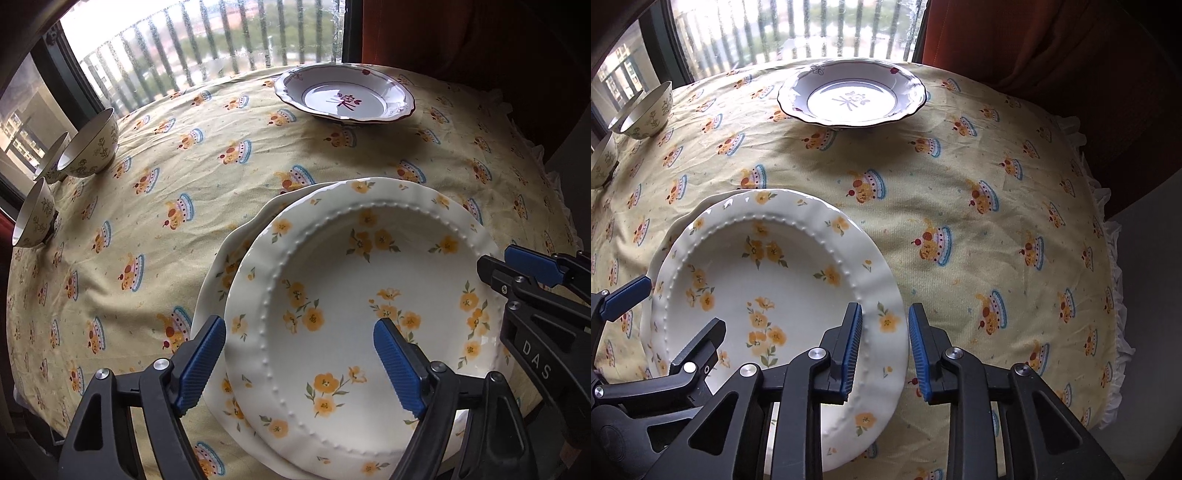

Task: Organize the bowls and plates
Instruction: 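Lower the beaded-rim plate onto the orange-flower plate and open both grippers, then move both grippers toward the red-rimmed plate with the red emblem, then close both grippers on the rim of the red-rimmed plate, then lift the red-rimmed plate with both grippers over the plate stack, then lower the red-rimmed plate onto the plate stack and open both grippers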

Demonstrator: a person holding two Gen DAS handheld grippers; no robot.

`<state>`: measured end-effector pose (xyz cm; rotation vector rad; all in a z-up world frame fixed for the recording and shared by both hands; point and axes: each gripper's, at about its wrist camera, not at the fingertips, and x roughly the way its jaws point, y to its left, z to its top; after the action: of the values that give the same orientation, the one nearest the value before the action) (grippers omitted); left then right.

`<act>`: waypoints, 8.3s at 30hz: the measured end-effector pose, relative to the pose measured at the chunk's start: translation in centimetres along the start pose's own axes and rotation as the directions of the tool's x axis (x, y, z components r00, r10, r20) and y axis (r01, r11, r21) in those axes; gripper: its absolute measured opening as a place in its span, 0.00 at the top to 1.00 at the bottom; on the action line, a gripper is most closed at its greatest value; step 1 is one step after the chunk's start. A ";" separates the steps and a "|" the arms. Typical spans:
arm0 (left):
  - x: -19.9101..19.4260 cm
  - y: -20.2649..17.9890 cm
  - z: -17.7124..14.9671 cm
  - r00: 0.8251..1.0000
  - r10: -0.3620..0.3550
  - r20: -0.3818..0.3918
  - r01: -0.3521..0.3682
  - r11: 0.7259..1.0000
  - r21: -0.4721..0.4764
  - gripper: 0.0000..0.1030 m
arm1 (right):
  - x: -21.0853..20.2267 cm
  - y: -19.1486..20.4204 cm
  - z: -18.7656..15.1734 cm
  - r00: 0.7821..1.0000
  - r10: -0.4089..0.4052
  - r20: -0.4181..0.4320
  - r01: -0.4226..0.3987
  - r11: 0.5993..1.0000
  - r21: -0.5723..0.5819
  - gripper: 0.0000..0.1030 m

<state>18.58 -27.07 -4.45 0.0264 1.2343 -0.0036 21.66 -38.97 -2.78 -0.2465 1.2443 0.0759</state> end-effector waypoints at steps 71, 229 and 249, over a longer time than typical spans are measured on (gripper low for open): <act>3.5 -1.1 19.4 0.970 0.051 0.237 -0.046 0.999 -0.026 0.12 | 3.4 -3.9 19.1 0.963 0.129 0.235 -0.162 0.978 0.128 0.24; 0.1 -0.2 1.3 0.994 -0.047 0.095 0.033 0.989 0.147 0.31 | -1.2 -1.1 -2.1 0.999 0.031 0.010 -0.032 0.947 0.321 0.77; -0.3 1.9 0.7 0.991 -0.123 0.053 0.115 0.985 0.131 0.14 | -0.3 1.2 -1.1 1.000 0.003 0.025 -0.010 0.963 0.269 0.72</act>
<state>19.13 -25.22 -3.87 0.0633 1.1716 -0.1862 20.32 -38.06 -2.99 -0.0053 1.2159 -0.0841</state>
